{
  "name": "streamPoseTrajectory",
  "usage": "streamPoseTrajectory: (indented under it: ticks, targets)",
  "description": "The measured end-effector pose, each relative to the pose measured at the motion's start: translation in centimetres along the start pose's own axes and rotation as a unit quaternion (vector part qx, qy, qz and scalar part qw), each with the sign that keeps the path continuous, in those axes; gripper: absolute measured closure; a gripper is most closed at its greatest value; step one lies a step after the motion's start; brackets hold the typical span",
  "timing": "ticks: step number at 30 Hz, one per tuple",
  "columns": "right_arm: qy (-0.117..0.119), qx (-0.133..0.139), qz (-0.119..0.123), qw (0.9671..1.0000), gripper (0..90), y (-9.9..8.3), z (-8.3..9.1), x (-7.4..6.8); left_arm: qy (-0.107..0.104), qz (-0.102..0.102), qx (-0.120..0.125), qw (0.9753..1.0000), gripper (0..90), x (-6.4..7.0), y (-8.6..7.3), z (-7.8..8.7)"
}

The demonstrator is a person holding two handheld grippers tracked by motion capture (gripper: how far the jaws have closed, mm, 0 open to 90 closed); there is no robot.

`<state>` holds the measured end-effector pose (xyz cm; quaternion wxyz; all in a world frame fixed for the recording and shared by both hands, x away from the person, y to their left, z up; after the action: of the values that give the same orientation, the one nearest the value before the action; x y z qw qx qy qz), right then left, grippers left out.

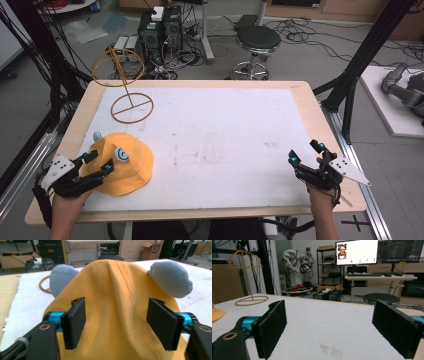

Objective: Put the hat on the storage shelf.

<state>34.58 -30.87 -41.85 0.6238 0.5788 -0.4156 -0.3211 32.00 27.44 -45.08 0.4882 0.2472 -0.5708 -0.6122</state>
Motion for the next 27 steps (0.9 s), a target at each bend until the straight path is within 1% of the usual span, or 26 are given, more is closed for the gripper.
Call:
streamPoseTrajectory:
  ticks: [3,6,7,8,9,10,11,12,13,14,15,16,17,18,23,24,25,27]
  targets:
    - [-0.001,-0.001,-0.002,1.0000,12.2,-0.01,0.04,0.00,-0.004,0.001,-0.007,1.0000,37.2,0.02,-0.16,-0.16]
    - [-0.001,0.000,-0.002,1.0000,12.2,0.00,0.07,0.03,-0.010,0.008,-0.014,0.9998,40.4,-0.02,-0.17,-0.27]
    - [-0.002,-0.001,-0.001,1.0000,12.2,-0.03,0.09,0.08,-0.010,0.009,-0.018,0.9997,44.7,-0.06,-0.21,-0.30]
    - [-0.002,-0.001,-0.001,1.0000,12.2,-0.03,0.09,0.08,-0.010,0.011,-0.021,0.9997,44.7,-0.10,-0.28,-0.35]
    - [-0.004,0.000,-0.001,1.0000,12.2,-0.03,0.09,0.13,-0.011,0.013,-0.025,0.9995,46.6,-0.09,-0.35,-0.40]
    - [-0.004,0.000,-0.001,1.0000,12.2,-0.01,0.09,0.14,-0.011,0.014,-0.026,0.9995,49.6,-0.08,-0.40,-0.43]
    - [-0.005,-0.001,-0.002,1.0000,12.2,0.00,0.12,0.14,-0.012,0.010,-0.029,0.9995,58.8,-0.03,-0.49,-0.43]
    - [-0.005,-0.001,-0.002,1.0000,12.2,0.00,0.11,0.14,-0.010,0.009,-0.029,0.9995,61.8,-0.02,-0.52,-0.45]
    - [-0.005,-0.001,-0.002,1.0000,12.2,0.00,0.11,0.14,-0.007,0.011,-0.030,0.9995,61.8,-0.04,-0.52,-0.46]
    - [-0.006,-0.001,-0.002,1.0000,12.2,0.00,0.12,0.12,-0.005,0.009,-0.031,0.9995,65.3,-0.12,-0.50,-0.38]
    - [-0.005,-0.003,-0.005,1.0000,12.2,-0.04,0.14,0.04,-0.008,0.011,-0.028,0.9995,71.5,-0.08,-0.43,-0.27]
    - [-0.005,-0.003,-0.005,1.0000,12.1,-0.04,0.12,0.03,-0.011,0.014,-0.025,0.9995,82.0,-0.03,-0.33,-0.17]
    - [-0.005,-0.003,-0.005,1.0000,12.1,-0.04,0.12,0.03,-0.012,0.015,-0.024,0.9995,82.0,0.00,-0.27,-0.08]
    - [-0.005,-0.002,-0.003,1.0000,12.1,-0.03,0.09,0.04,-0.014,0.016,-0.026,0.9994,86.7,0.02,-0.26,-0.01]
    - [-0.004,-0.002,-0.001,1.0000,12.1,-0.05,0.05,0.03,-0.015,0.012,-0.025,0.9995,87.8,0.12,-0.17,0.10]
    - [-0.005,-0.002,-0.001,1.0000,12.2,-0.04,0.04,0.01,-0.018,0.012,-0.017,0.9996,87.9,0.22,0.06,0.20]
    - [-0.005,-0.002,-0.002,1.0000,12.1,-0.04,0.04,0.01,-0.018,0.012,-0.017,0.9996,87.9,0.22,0.06,0.20]
    - [-0.005,-0.002,-0.001,1.0000,12.2,-0.05,0.05,0.02,-0.020,0.012,-0.008,0.9997,87.9,0.34,0.37,0.35]
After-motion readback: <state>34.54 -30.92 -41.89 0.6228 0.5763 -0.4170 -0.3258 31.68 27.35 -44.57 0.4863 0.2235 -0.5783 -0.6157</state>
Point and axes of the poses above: each handheld gripper's, and its own axes: z roughly backward along the jaws, y roughly out of its top, x roughly to its right, the point moved 9 cm from there along -z, roughly forward along the jaws, and after that the axes turned 12 degrees about z, right-handed, at the moved point
